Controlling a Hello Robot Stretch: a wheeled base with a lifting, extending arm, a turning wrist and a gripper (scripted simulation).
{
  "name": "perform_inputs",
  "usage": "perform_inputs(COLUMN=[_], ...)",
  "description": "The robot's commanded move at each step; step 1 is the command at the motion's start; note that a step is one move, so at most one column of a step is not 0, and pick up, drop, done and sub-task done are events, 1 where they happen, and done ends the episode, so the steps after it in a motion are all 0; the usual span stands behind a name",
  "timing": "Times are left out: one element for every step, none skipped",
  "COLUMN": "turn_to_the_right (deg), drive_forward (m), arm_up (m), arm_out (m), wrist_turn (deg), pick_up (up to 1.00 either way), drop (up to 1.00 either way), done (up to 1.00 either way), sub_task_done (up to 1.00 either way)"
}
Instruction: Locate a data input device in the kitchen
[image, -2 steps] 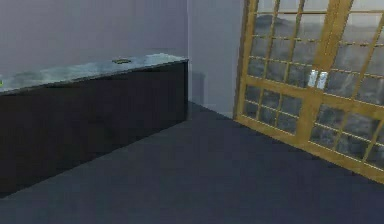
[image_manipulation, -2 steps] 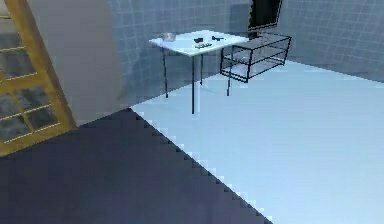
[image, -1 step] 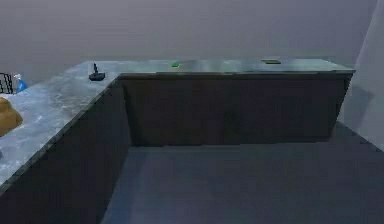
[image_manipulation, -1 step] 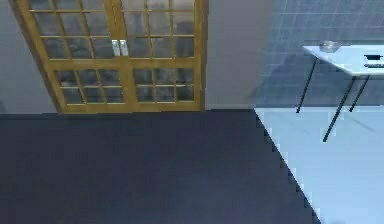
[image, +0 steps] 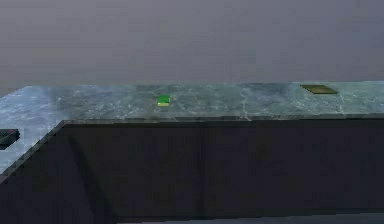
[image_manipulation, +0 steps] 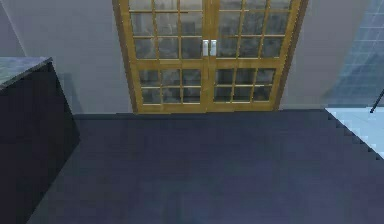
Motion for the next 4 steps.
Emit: perform_inputs(turn_to_the_right=[-6.0, 0.0, -45.0, 0.0], drive_forward=[0.00, 0.25, 0.00, 0.00], arm_up=[0.00, 0.00, 0.00, 0.00], arm_out=[0.00, 0.00, 0.00, 0.00], wrist_turn=[0.0, 0.0, 0.0, 0.0], pick_up=[0.00, 0.00, 0.00, 0.00], drop=[0.00, 0.00, 0.00, 0.00], done=[0.00, 0.00, 0.00, 1.00], sub_task_done=[0.00, 0.00, 0.00, 0.00])
